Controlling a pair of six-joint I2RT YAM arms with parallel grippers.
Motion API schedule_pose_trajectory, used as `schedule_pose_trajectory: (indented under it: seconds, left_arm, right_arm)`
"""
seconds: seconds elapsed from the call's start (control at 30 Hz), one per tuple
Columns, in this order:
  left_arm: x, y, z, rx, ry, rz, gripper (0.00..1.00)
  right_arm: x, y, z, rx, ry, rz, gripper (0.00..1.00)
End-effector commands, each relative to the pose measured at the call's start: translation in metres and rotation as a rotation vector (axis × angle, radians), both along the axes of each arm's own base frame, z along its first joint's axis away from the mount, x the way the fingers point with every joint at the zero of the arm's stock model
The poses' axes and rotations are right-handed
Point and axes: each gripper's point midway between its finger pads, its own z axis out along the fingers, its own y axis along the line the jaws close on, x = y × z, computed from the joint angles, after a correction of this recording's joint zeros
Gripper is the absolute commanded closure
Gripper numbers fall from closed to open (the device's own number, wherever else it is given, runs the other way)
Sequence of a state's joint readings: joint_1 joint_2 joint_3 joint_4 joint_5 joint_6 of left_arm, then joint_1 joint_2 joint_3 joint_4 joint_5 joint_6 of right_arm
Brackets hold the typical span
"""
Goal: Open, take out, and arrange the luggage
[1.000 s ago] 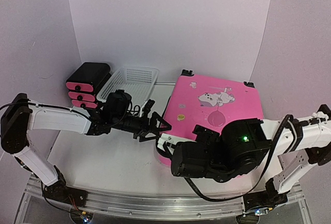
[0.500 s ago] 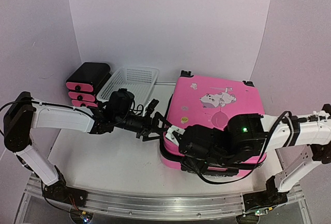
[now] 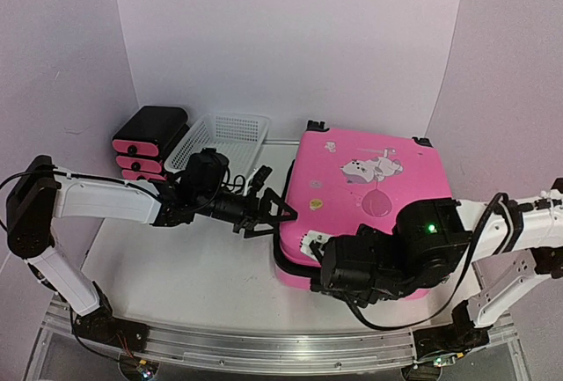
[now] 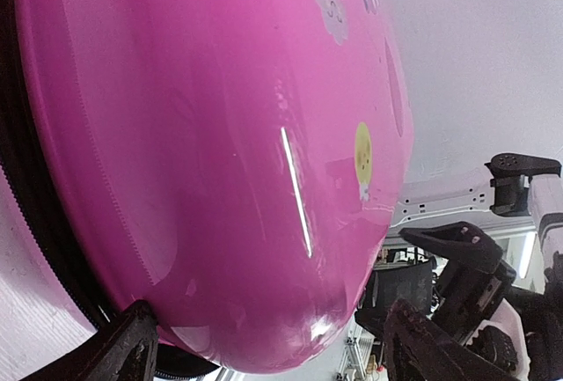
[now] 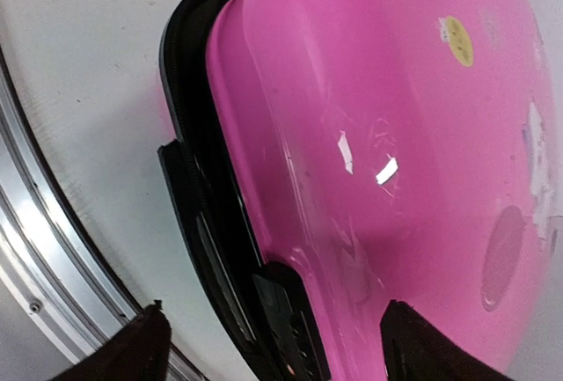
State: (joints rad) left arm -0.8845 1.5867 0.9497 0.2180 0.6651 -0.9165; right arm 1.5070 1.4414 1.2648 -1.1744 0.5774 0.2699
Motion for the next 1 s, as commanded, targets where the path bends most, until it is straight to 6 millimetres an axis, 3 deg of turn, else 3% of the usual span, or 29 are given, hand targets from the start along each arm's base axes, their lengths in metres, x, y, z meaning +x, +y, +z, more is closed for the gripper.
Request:
schedule_pose_trajectory:
  seconds: [0.0, 0.03, 0.2, 0.4, 0.77, 0.9, 0.97]
  left_arm:
    - [-0.001, -0.017, 0.060, -0.161, -0.125, -0.058, 0.11]
    - [-0.001, -0.017, 0.059, -0.160, -0.123, -0.057, 0.11]
    - [0.001, -0.019, 0.057, -0.156, -0.116, -0.058, 0.11]
    - [0.000, -0.018, 0.063, -0.167, -0.125, -0.060, 0.11]
    - [0.001, -0.020, 0.068, -0.177, -0.127, -0.063, 0.11]
    - [0.000, -0.020, 0.070, -0.179, -0.128, -0.066, 0.11]
    - [-0.001, -0.019, 0.071, -0.181, -0.129, -0.066, 0.11]
  right_arm:
    - [0.010, -0.015, 0.038, -0.211, -0.293, 0.068, 0.07]
    - [0.011, -0.017, 0.041, -0.262, -0.344, 0.069, 0.02]
    - [0.017, -0.033, 0.042, -0.483, -0.506, 0.064, 0.02]
    - [0.019, -0.036, 0.034, -0.469, -0.525, 0.036, 0.02]
    - [0.014, -0.050, -0.010, -0.500, -0.414, -0.012, 0.02]
    - [0.024, -0.050, -0.013, -0.512, -0.456, -0.047, 0.02]
    - [0.031, -0.046, -0.005, -0.511, -0.522, -0.060, 0.02]
